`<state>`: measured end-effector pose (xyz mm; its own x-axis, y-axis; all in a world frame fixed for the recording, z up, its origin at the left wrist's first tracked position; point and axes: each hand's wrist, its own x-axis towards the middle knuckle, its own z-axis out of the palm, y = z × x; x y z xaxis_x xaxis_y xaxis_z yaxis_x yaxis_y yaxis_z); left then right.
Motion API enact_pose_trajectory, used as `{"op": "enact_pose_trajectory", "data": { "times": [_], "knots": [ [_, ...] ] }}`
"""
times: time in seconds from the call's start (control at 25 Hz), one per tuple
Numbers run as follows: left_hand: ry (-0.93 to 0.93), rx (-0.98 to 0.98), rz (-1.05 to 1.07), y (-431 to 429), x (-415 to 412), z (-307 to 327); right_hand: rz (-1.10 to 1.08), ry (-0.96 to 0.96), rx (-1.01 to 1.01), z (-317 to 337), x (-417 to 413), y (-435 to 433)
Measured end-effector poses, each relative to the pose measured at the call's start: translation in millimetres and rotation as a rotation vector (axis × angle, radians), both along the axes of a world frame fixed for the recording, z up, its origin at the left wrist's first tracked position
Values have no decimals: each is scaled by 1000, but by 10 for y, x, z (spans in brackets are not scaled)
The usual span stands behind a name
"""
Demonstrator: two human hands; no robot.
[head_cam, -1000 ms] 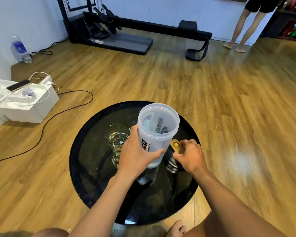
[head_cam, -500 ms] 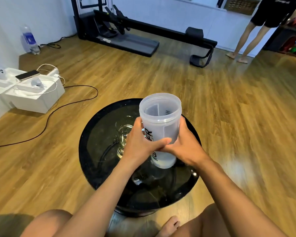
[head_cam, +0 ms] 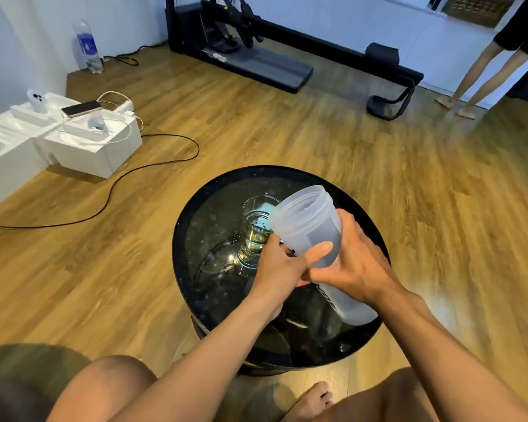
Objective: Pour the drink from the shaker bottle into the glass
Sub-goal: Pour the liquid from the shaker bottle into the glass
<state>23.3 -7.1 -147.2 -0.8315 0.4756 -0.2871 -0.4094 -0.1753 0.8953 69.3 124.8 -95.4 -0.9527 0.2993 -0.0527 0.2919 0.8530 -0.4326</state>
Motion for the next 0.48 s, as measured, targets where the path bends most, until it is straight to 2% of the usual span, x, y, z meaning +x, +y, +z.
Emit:
{"op": "enact_pose_trajectory", "data": {
  "times": [0.2,0.48],
  "knots": [
    [-107,40,16,113,-21,-15,21,-107,145,21,-103,46],
    [-221,62,57,216,-50,-45,51,-166,238,68,-157,80]
  ]
}}
